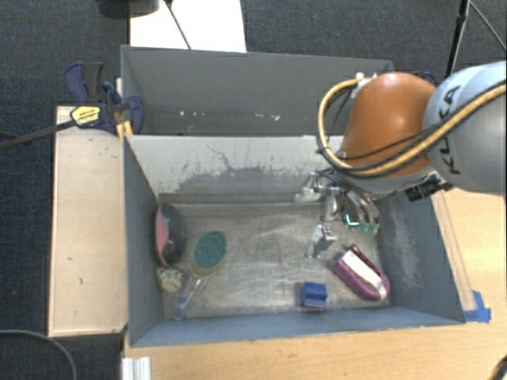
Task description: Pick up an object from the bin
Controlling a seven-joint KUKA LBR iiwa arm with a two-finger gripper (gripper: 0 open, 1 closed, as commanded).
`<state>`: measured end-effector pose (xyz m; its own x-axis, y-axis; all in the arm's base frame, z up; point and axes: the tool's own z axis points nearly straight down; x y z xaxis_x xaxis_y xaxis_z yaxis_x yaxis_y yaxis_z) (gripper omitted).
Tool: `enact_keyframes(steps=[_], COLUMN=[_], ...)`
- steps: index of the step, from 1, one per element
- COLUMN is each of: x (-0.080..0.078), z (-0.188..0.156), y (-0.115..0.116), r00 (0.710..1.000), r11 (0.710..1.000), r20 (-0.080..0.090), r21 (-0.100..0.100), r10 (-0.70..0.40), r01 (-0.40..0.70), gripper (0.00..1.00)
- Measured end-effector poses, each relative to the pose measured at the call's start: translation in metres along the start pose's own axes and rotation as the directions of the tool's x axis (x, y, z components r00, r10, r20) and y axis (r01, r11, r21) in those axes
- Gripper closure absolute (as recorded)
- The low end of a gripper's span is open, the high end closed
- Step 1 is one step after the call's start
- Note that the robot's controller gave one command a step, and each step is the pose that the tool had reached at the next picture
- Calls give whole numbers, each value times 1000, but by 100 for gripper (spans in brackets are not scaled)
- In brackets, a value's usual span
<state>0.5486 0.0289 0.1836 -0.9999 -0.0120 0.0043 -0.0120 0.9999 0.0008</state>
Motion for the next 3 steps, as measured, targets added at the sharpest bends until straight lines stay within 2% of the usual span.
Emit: enact_keyframes(steps=[1,2,3], x=[-33,-36,-33], z=[111,109,109], y=[12,17,-23], r00=[994,1000,994], r11=[994,1000,994], r20=[11,7,11], r21=[2,1,-6], r10=[-113,1,113], r01=[113,-1,-113], gripper=[0,0,0])
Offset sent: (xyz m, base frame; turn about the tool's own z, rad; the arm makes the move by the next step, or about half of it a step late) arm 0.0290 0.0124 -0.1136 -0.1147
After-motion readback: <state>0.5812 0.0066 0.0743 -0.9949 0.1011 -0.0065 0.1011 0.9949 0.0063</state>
